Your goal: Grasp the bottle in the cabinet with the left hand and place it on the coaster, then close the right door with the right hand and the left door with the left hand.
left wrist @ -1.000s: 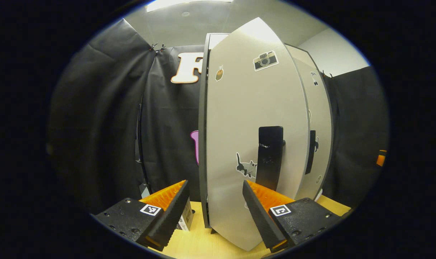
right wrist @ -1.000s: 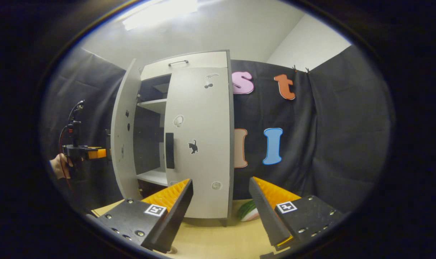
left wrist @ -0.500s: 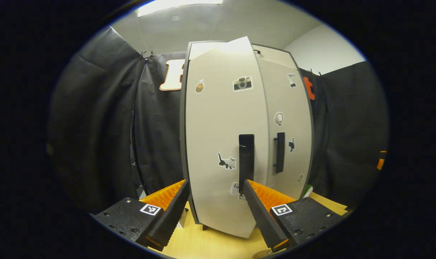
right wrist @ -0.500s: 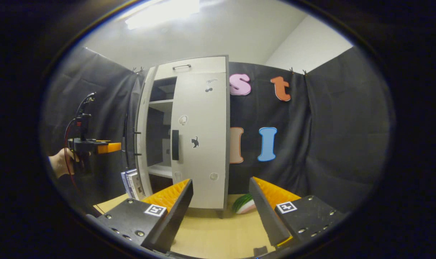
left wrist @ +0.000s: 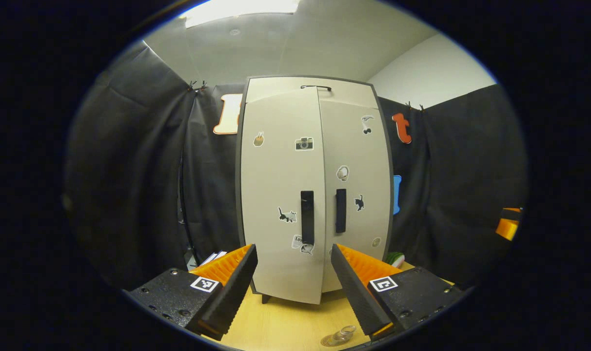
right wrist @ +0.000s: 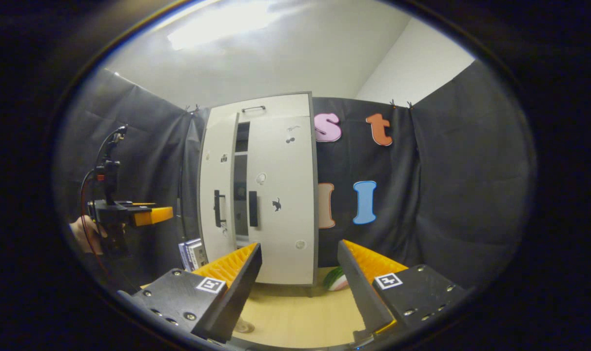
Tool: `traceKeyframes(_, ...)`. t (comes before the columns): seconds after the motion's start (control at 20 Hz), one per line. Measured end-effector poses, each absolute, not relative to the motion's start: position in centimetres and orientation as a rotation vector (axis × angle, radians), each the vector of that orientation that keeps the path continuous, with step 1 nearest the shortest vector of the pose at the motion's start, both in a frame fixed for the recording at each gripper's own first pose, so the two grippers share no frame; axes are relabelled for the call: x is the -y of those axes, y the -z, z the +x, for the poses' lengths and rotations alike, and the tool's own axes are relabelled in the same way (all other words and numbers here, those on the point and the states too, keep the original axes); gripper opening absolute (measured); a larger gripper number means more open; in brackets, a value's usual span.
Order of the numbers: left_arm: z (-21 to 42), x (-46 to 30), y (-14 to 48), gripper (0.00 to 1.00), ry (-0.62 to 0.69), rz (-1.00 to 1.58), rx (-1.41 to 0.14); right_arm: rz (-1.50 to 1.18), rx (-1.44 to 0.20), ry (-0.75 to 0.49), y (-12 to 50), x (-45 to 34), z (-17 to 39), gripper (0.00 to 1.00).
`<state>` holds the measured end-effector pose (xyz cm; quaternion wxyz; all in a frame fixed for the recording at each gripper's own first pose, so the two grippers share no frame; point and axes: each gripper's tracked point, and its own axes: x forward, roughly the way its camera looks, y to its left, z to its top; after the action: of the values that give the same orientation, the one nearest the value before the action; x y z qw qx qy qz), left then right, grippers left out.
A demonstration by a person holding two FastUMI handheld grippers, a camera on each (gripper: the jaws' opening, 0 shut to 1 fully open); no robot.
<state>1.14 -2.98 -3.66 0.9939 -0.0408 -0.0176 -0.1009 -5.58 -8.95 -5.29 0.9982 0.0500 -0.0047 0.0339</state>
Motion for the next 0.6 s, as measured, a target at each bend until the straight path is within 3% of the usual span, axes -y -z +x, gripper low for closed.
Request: traceKeyframes(0.6,2.2,-1.6,5.2,0.96,0.220,-0.126,-0.011,0.124,0.008,-0.048,4.0,5.0,-3.4,0.95)
